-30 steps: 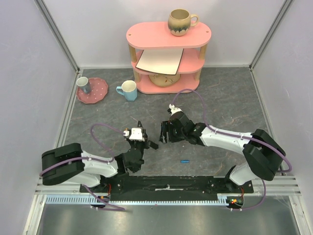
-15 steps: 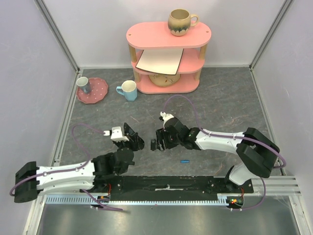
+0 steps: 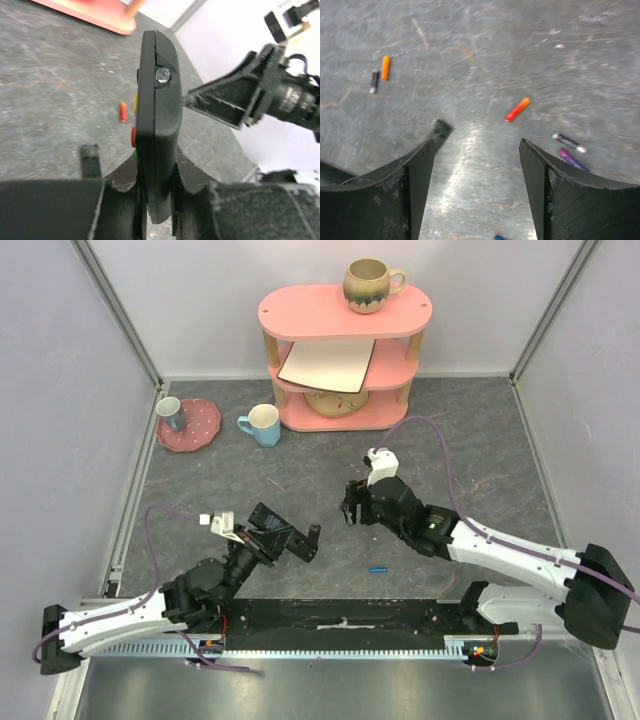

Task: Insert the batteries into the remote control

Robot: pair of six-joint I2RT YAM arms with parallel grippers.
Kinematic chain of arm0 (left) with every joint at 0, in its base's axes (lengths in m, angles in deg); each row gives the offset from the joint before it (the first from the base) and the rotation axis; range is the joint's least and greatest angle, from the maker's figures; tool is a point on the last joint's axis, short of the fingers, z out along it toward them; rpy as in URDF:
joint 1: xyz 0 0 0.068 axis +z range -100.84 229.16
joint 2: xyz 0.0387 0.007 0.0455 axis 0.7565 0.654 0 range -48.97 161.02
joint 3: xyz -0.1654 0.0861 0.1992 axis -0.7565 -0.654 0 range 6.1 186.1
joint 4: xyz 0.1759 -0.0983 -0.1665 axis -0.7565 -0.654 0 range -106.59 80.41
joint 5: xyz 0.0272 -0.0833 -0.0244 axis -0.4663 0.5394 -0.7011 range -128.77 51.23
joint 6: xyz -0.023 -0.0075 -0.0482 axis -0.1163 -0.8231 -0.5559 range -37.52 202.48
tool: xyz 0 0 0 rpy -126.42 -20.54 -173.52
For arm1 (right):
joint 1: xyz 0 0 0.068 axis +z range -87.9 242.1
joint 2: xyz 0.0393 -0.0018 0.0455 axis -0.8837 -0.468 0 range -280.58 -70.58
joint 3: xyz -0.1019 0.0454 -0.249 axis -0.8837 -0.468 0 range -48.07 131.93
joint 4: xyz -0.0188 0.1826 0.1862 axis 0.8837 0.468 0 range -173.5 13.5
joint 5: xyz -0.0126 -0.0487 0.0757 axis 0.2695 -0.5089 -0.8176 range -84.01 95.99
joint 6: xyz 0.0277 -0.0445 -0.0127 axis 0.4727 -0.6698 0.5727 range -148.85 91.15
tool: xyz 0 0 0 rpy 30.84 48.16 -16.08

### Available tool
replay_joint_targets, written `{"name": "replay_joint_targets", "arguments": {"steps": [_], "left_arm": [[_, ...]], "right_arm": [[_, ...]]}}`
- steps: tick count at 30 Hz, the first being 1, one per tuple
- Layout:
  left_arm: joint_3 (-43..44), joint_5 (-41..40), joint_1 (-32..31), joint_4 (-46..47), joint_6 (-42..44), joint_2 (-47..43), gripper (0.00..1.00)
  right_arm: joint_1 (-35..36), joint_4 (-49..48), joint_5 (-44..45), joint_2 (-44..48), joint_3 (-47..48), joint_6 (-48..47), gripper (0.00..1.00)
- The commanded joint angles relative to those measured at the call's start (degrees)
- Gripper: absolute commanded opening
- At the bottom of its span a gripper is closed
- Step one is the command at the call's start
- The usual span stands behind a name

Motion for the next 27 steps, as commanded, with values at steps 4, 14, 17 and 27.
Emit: {"name": "replay_joint_targets", "arguments": {"steps": [4,14,17,27], "left_arm": [[2.4,17.2,1.4,13.9,1.9,6.5,0.02],[13.0,50.4,22.4,25.6,-8.1,33.2,0.02],[14.8,63.9,29.1,33.6,-14.1,42.3,0.02],[14.8,80.0,29.3,52.6,-23.4,51.8,0.02]], "right_arm": [[-0.8,5.5,19.9,7.7,-2.6,-2.8,0.77],[-8.0,14.7,16.7,8.5,0.8,-4.8,0.75],[-10.6,14.8,13.7,8.5,-1.5,-4.7,0.73],[-12.5,12.1,8.5,-0.3,-4.1,-4.3,0.61]]}}
